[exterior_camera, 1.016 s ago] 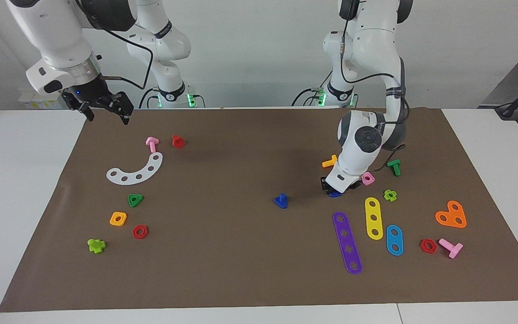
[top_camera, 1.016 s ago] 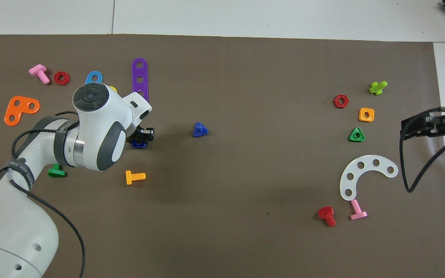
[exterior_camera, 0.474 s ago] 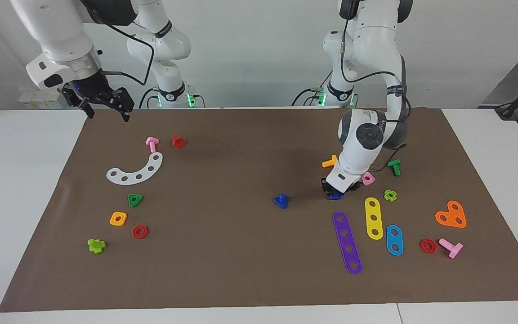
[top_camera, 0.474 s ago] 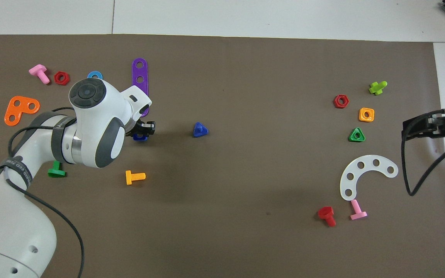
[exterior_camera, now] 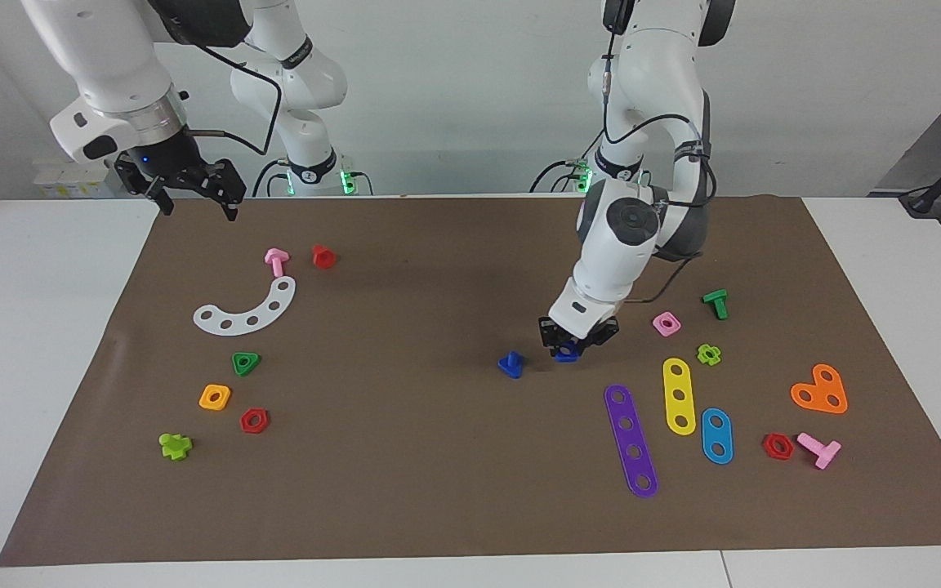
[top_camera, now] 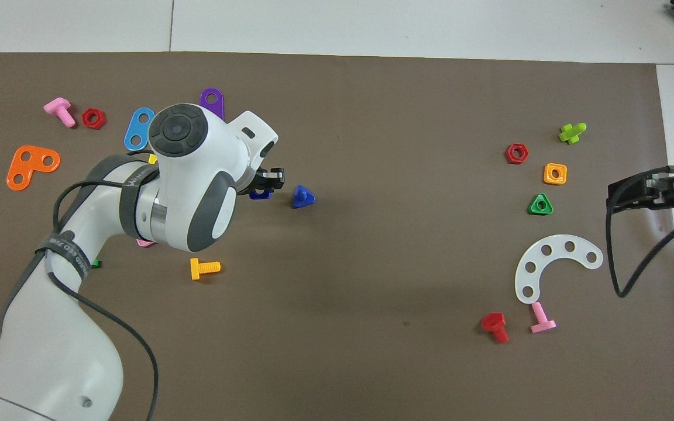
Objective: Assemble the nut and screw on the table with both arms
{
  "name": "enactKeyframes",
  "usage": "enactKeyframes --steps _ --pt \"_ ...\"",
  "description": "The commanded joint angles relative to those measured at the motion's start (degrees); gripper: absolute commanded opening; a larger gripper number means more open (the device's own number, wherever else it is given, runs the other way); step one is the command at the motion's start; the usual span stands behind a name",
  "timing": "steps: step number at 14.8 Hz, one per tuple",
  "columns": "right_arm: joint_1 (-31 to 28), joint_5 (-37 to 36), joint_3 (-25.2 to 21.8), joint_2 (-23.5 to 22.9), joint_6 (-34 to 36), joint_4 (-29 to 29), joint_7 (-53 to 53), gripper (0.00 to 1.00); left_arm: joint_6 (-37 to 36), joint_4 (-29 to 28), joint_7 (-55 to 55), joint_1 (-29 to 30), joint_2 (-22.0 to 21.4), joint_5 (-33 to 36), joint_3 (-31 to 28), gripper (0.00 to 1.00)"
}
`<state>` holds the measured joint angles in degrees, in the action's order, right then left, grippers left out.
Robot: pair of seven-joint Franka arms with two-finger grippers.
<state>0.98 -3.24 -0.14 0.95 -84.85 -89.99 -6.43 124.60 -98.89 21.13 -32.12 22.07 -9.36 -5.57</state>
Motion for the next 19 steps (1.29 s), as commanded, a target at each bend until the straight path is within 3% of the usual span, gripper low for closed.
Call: enactKeyframes --steps 1,10,17,19 --pt "-0.63 1.22 0.40 1.51 -1.10 -1.77 -0.07 1.00 -1.73 5.72 3.82 -3.47 4.19 -1.98 -1.11 0.09" --pt "-0.71 1.22 0.40 1.42 -1.19 -1.60 0.19 1.00 -0.32 6.17 4.71 -5.50 5.96 -1.54 -1.20 0.09" --pt "-0.71 1.22 0.40 1.42 -1.19 -1.60 0.19 1.00 2.66 3.45 4.80 -5.58 6.40 -1.01 -1.29 0.09" --pt "-0.71 1.22 0.40 1.42 -1.19 -1.60 0.19 1.00 4.15 2.22 4.80 -5.67 6.40 -0.66 -1.29 0.14"
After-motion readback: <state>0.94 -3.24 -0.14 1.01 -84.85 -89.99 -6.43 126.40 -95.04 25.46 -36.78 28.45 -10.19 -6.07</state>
